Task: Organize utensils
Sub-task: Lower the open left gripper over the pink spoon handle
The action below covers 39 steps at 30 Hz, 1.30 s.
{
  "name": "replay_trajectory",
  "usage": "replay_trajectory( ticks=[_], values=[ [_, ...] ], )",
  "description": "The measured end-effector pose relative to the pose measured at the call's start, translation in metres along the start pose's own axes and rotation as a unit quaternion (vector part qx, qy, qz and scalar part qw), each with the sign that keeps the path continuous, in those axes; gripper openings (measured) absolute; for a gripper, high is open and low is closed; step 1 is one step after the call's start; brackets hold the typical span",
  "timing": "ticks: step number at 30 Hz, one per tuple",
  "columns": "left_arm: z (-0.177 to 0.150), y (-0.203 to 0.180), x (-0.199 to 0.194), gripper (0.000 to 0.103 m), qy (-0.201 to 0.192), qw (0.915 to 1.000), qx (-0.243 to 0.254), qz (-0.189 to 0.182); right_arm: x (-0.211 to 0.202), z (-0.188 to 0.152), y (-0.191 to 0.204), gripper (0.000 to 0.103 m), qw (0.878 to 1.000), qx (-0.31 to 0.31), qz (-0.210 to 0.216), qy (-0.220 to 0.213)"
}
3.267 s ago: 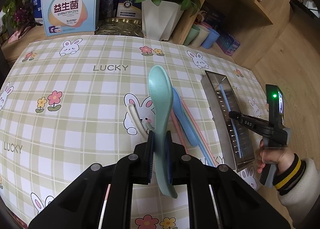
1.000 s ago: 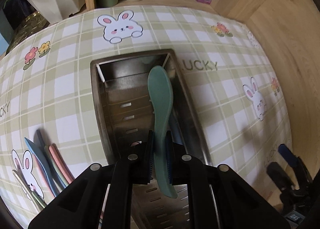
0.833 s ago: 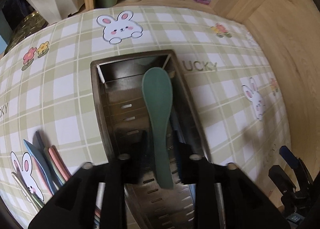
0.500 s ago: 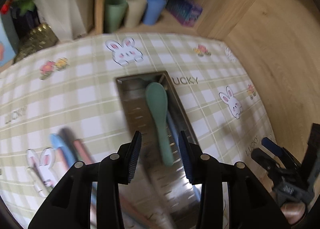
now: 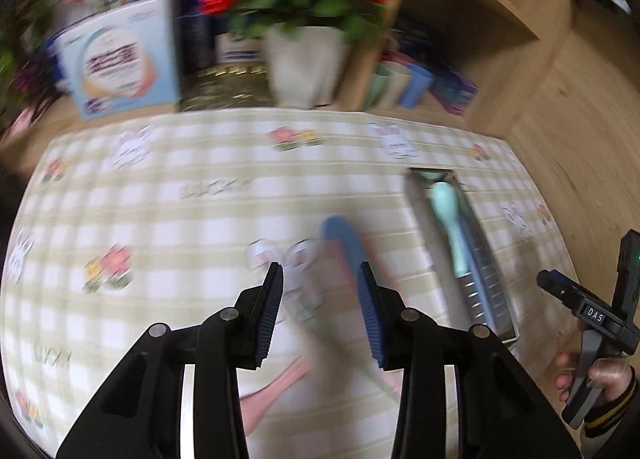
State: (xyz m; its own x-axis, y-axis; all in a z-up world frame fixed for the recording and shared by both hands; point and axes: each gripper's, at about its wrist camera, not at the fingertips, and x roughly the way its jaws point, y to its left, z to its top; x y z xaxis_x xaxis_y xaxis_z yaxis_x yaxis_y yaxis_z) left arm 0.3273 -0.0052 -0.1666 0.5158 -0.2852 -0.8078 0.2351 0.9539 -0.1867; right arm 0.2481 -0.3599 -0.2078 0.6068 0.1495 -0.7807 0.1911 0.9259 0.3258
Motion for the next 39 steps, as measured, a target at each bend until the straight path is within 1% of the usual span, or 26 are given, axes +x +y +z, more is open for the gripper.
replay_trajectory(
  ticks=[2,6,9,11,14,17,20,23,32,33,35,39],
  values=[
    [-0.011,0.016,-0.007,0.037,0.000,0.9999,-0.012,0.006,0.003,-0.004,0.009,0.086,1.000,-0.004,0.010,0.005],
    [-0.037,0.034,-0.009,0.037,0.007,0.9997,-0.006,0.023,0.010,-0.011,0.028,0.087,1.000,-0.014,0.017,0.020],
    [-0.059,0.041,-0.001,0.037,0.022,0.9993,0.006,0.031,0.015,-0.017,0.034,0.087,0.999,-0.001,0.026,0.034],
    [-0.075,0.048,0.006,0.037,0.038,0.9986,0.005,0.036,0.017,-0.021,0.037,0.087,0.999,-0.001,0.028,0.041],
    [-0.092,0.060,0.011,0.037,0.052,0.9981,-0.009,0.032,0.019,-0.028,0.044,0.087,0.999,-0.009,0.022,0.047],
    [-0.103,0.064,0.014,0.037,0.061,0.9977,-0.012,0.029,0.020,-0.033,0.048,0.087,0.998,-0.009,0.021,0.053],
    [-0.108,0.063,0.016,0.037,0.062,0.9977,-0.005,0.027,0.021,-0.035,0.050,0.087,0.998,-0.012,0.022,0.056],
    [-0.110,0.060,0.013,0.037,0.053,0.9984,-0.003,0.020,0.020,-0.037,0.055,0.087,0.998,-0.022,0.028,0.055],
    [-0.117,0.052,0.003,0.037,0.019,0.9994,-0.024,0.016,0.024,-0.047,0.092,0.086,0.992,-0.097,0.039,0.065],
    [-0.118,0.052,0.003,0.037,0.018,0.9994,-0.023,0.017,0.025,-0.047,0.096,0.083,0.991,-0.106,0.040,0.066],
    [-0.119,0.052,0.002,0.037,0.015,0.9995,-0.018,0.022,0.028,-0.050,0.107,0.073,0.989,-0.124,0.045,0.073],
    [-0.118,0.056,0.001,0.037,0.013,0.9997,-0.014,0.012,0.034,-0.052,0.126,0.072,0.984,-0.152,0.049,0.082]
  ],
)
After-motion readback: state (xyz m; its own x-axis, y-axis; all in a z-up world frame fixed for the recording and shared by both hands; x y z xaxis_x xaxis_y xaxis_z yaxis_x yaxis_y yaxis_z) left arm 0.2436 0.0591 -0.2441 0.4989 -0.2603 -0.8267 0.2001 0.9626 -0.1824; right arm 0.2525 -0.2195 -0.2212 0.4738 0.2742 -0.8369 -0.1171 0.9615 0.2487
